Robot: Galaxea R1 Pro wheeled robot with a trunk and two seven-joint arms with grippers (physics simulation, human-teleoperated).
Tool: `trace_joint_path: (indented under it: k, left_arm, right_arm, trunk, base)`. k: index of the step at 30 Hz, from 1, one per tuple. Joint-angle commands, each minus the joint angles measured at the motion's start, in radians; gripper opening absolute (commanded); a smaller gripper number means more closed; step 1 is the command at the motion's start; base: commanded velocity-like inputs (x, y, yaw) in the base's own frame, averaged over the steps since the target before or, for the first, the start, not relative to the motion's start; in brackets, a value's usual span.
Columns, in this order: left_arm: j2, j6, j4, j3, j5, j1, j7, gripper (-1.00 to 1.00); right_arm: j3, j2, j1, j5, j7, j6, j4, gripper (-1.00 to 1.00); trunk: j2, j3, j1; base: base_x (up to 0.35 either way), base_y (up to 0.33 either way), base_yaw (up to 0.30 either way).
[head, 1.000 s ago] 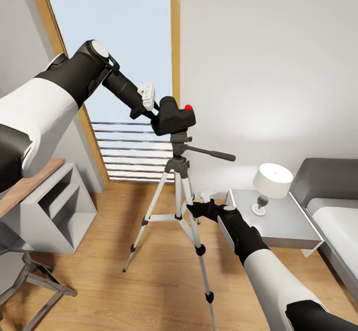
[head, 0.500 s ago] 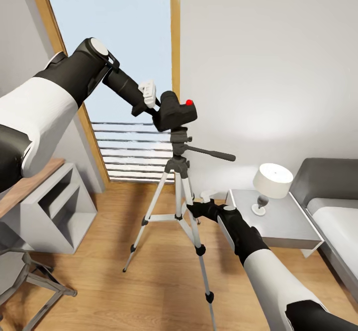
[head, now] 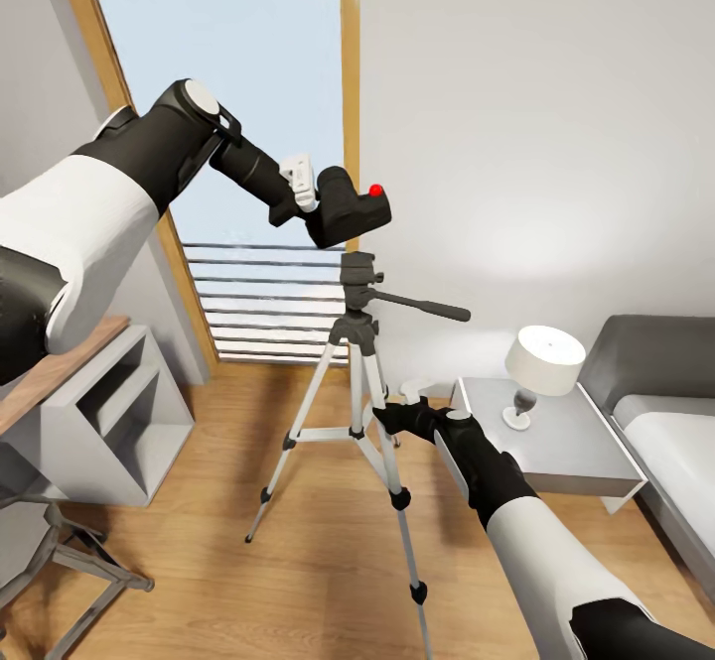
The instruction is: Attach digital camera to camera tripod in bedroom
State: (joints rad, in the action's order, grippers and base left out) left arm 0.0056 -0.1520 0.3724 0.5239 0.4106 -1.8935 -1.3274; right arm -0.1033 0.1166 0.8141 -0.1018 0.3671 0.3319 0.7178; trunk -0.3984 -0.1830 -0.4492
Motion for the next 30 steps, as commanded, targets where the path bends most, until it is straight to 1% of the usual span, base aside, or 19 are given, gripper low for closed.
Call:
trace_joint_path:
  k: [1, 6, 13, 17, 19, 24, 30]
  left_arm:
    - [0.000, -0.010, 0.002, 0.000, 0.002, -0.001, -0.007, -1.00]
    - [-0.001, -0.008, 0.001, 0.002, 0.000, -0.001, -0.008, -1.00]
    - [0.001, -0.005, 0.001, 0.001, -0.004, -0.001, -0.027, -1.00]
    - [0.003, -0.005, 0.003, -0.001, -0.005, -0.001, -0.057, -1.00]
    - [0.005, -0.005, 0.003, -0.002, -0.006, -0.001, -0.090, -1.00]
    - [0.008, -0.004, 0.004, -0.001, -0.008, -0.001, -0.134, -1.00]
    - [0.007, -0.005, 0.001, -0.001, -0.008, -0.001, -0.149, -1.00]
  right_arm:
    - [0.000, 0.000, 0.000, -0.056, -0.016, -0.001, -0.032, -1.00]
    - [0.001, 0.000, 0.000, -0.056, -0.016, -0.001, -0.032, -1.00]
    - [0.000, 0.000, 0.000, -0.056, -0.016, -0.001, -0.032, -1.00]
    - [0.000, 0.000, 0.000, -0.056, -0.016, -0.001, -0.032, -1.00]
    - [0.000, 0.000, 0.000, -0.056, -0.016, -0.001, -0.032, -1.00]
    - [0.000, 0.000, 0.000, -0.057, -0.016, -0.001, -0.032, -1.00]
    - [0.001, 0.000, 0.000, -0.056, -0.016, -0.001, -0.032, -1.00]
  trunk:
    - [-0.002, -0.002, -0.001]
    - [-0.002, -0.002, -0.001]
    - [-0.002, -0.002, -0.001]
    - [-0.002, -0.002, -0.001]
    - [-0.002, -0.002, -0.001]
    - [-0.002, -0.002, -0.001]
    - [-0.002, -0.002, -0.001]
  base:
    - [0.000, 0.000, 0.000]
    - [0.000, 0.000, 0.000]
    - [0.000, 0.000, 0.000]
    - [0.000, 0.000, 0.000]
    - [0.000, 0.000, 0.000]
    - [0.000, 0.000, 0.000]
    - [0.000, 0.000, 0.000]
